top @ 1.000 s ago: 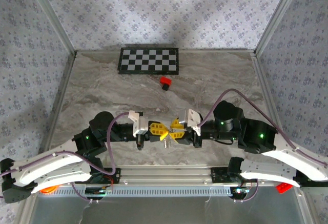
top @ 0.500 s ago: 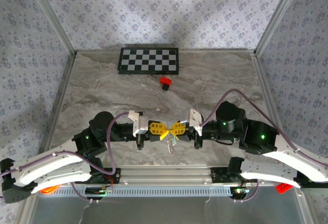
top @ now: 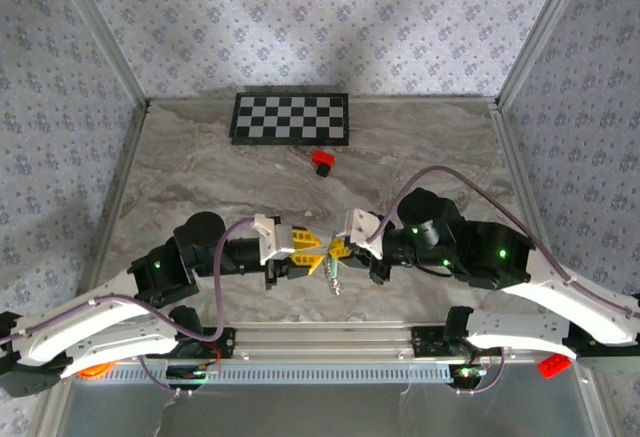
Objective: Put the keys on the keyring
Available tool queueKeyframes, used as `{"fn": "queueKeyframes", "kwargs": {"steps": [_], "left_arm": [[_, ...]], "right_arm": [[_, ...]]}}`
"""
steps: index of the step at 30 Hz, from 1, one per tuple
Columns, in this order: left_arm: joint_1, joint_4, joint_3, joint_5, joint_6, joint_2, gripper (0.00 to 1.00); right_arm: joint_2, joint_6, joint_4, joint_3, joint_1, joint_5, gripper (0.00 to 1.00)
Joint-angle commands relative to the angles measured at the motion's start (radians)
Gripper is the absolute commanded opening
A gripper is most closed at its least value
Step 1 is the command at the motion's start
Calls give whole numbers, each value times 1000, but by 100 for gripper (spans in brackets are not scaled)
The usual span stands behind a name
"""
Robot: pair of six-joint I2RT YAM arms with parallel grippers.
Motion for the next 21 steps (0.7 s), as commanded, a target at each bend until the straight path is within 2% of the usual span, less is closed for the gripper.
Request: {"fn": "queueKeyframes", "kwargs": {"steps": [1,21], "left_arm": [[-3,-85,48,-32,49,5,27],[-3,-59,43,-18,47,31,26]], "right_arm": [[19,-62,-88,61,23,25,0],[56,-65,-106,86,45,80,0]]}}
